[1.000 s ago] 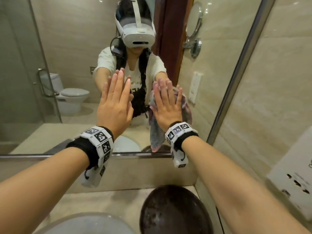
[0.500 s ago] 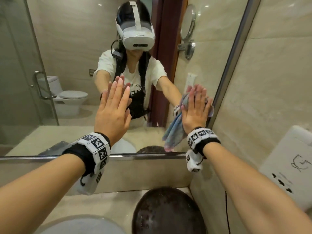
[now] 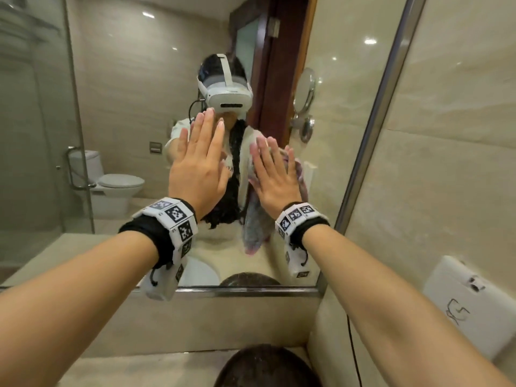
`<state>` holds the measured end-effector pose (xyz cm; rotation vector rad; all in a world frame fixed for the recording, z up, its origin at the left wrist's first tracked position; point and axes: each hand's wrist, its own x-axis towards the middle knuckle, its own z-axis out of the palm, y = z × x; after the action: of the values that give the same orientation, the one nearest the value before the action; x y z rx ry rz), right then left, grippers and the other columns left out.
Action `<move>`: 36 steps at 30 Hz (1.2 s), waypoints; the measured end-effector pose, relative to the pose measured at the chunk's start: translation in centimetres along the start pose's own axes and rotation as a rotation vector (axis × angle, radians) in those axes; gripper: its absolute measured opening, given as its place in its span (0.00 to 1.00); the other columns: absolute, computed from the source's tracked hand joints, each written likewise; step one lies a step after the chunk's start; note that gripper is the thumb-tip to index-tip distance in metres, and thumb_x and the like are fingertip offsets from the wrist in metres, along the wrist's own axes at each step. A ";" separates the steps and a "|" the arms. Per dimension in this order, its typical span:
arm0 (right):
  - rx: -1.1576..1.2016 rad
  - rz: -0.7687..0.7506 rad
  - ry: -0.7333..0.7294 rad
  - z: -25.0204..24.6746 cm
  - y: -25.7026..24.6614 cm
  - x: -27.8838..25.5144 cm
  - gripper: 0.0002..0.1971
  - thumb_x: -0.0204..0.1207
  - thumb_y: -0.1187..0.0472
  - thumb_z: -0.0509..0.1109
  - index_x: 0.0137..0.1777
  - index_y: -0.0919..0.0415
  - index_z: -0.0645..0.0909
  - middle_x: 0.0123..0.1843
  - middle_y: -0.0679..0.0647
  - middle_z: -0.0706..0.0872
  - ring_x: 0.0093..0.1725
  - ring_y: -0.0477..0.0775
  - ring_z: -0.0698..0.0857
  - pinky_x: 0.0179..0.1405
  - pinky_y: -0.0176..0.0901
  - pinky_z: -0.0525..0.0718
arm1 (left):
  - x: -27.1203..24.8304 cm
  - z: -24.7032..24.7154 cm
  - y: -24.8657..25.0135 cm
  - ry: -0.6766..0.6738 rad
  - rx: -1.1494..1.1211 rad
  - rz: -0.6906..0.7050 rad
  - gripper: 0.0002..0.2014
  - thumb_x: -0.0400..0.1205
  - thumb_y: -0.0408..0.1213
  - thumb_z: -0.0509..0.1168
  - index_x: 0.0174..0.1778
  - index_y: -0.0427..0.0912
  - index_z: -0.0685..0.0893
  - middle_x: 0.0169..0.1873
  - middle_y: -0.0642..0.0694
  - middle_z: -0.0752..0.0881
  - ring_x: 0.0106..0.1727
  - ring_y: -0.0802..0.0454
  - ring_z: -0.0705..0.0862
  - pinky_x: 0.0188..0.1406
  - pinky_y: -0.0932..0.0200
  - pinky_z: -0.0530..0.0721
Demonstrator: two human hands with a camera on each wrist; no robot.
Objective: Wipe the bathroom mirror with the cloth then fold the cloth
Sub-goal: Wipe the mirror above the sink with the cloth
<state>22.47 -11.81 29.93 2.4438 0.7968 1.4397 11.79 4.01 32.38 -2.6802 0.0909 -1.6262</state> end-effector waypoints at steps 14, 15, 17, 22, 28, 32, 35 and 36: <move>0.136 0.462 0.140 -8.3 5.0 12.8 0.32 0.85 0.47 0.43 0.83 0.61 0.41 0.85 0.60 0.43 0.84 0.61 0.42 0.81 0.62 0.38 | 2.5 -1.0 -2.7 -0.011 0.002 -0.038 0.30 0.80 0.40 0.46 0.79 0.32 0.61 0.80 0.34 0.61 0.81 0.40 0.59 0.80 0.44 0.53; 0.132 0.388 0.137 -8.5 3.6 13.3 0.31 0.85 0.48 0.44 0.83 0.61 0.42 0.85 0.59 0.43 0.84 0.61 0.42 0.80 0.62 0.36 | 2.9 -0.9 -2.7 -0.009 0.004 -0.037 0.30 0.80 0.40 0.46 0.79 0.32 0.62 0.79 0.33 0.61 0.81 0.40 0.59 0.80 0.45 0.53; 0.084 0.230 0.131 -8.0 1.9 13.1 0.30 0.85 0.49 0.45 0.83 0.61 0.44 0.85 0.59 0.45 0.84 0.60 0.44 0.79 0.61 0.36 | 3.6 -1.1 -2.5 -0.005 0.004 -0.024 0.31 0.79 0.40 0.45 0.79 0.32 0.62 0.79 0.33 0.61 0.81 0.40 0.59 0.80 0.45 0.52; -0.097 -0.230 0.027 -6.3 4.7 9.6 0.29 0.84 0.51 0.47 0.83 0.61 0.50 0.84 0.57 0.54 0.83 0.59 0.53 0.79 0.57 0.36 | 4.5 -1.4 -2.9 0.003 0.017 0.000 0.31 0.80 0.41 0.44 0.79 0.31 0.61 0.80 0.33 0.61 0.82 0.40 0.58 0.80 0.47 0.50; 0.132 0.477 0.140 -8.6 10.6 11.4 0.30 0.85 0.50 0.45 0.83 0.60 0.43 0.85 0.57 0.44 0.84 0.58 0.43 0.82 0.59 0.38 | 4.3 -0.6 -3.1 0.003 -0.012 -0.005 0.30 0.81 0.41 0.44 0.79 0.31 0.62 0.79 0.33 0.61 0.81 0.41 0.58 0.80 0.45 0.52; 0.204 0.624 0.222 -12.0 10.4 17.7 0.31 0.85 0.47 0.43 0.83 0.61 0.43 0.85 0.59 0.45 0.84 0.59 0.44 0.82 0.61 0.41 | 5.1 -0.6 -3.3 0.014 -0.016 -0.001 0.30 0.82 0.42 0.45 0.79 0.31 0.61 0.80 0.33 0.61 0.82 0.40 0.58 0.80 0.45 0.52; 0.177 0.424 0.204 -12.8 6.9 20.1 0.31 0.85 0.48 0.44 0.83 0.60 0.43 0.85 0.59 0.44 0.84 0.60 0.43 0.80 0.61 0.39 | 6.0 -0.7 -3.7 0.024 0.004 -0.020 0.29 0.82 0.42 0.46 0.79 0.31 0.61 0.80 0.33 0.60 0.82 0.40 0.57 0.80 0.47 0.49; 0.143 0.336 0.188 -12.6 5.3 20.1 0.31 0.85 0.48 0.44 0.83 0.60 0.43 0.85 0.58 0.44 0.84 0.59 0.43 0.80 0.61 0.39 | 6.2 -0.7 -3.8 0.028 0.006 -0.035 0.29 0.82 0.42 0.47 0.79 0.31 0.61 0.80 0.33 0.59 0.82 0.40 0.57 0.79 0.47 0.48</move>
<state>21.23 -6.67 53.64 2.6788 0.5576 1.8099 14.20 7.51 38.36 -2.6696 0.0390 -1.6717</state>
